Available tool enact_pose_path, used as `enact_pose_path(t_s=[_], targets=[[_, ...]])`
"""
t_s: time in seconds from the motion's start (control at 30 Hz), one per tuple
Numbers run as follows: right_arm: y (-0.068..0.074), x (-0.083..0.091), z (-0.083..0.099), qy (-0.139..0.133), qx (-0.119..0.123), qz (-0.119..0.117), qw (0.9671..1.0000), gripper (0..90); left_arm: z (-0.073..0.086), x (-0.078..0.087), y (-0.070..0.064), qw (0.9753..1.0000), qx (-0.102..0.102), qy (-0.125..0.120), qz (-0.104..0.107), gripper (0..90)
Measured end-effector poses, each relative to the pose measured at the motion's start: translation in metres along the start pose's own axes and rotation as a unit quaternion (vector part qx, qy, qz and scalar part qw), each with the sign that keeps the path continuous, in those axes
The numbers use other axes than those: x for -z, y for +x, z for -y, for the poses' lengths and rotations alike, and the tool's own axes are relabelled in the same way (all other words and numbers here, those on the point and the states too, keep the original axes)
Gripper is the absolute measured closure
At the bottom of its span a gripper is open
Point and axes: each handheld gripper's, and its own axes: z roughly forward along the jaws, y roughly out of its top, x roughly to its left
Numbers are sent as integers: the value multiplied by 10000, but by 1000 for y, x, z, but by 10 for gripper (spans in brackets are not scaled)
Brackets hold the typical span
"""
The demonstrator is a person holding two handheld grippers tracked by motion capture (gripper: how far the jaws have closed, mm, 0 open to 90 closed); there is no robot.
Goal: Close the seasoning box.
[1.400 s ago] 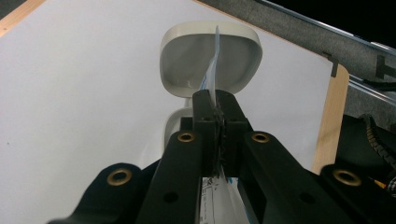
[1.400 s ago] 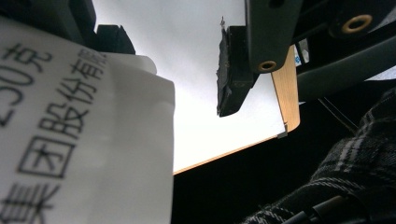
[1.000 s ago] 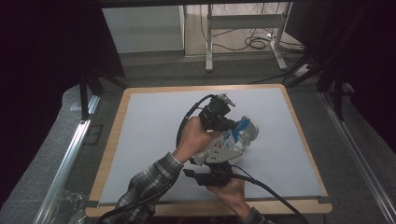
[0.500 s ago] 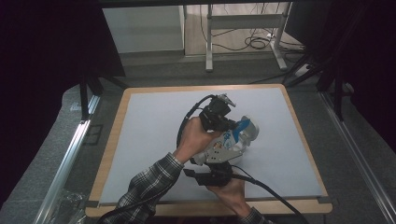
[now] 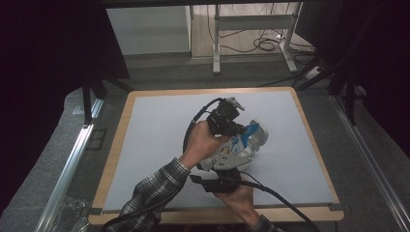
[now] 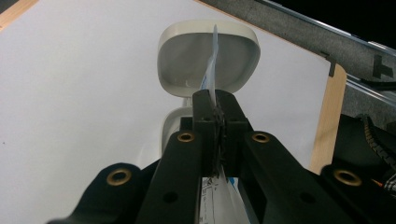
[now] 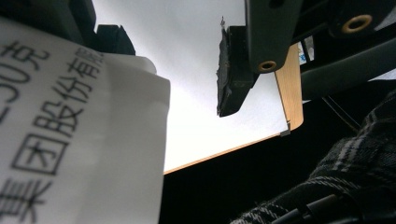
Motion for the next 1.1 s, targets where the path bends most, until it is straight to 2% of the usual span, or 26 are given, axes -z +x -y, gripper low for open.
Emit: enact_pose_path(t_s=[1.1], targets=[[-1, 2, -2, -58, -8, 25, 10000, 521, -4, -2, -3, 9999, -75, 67, 11, 882]])
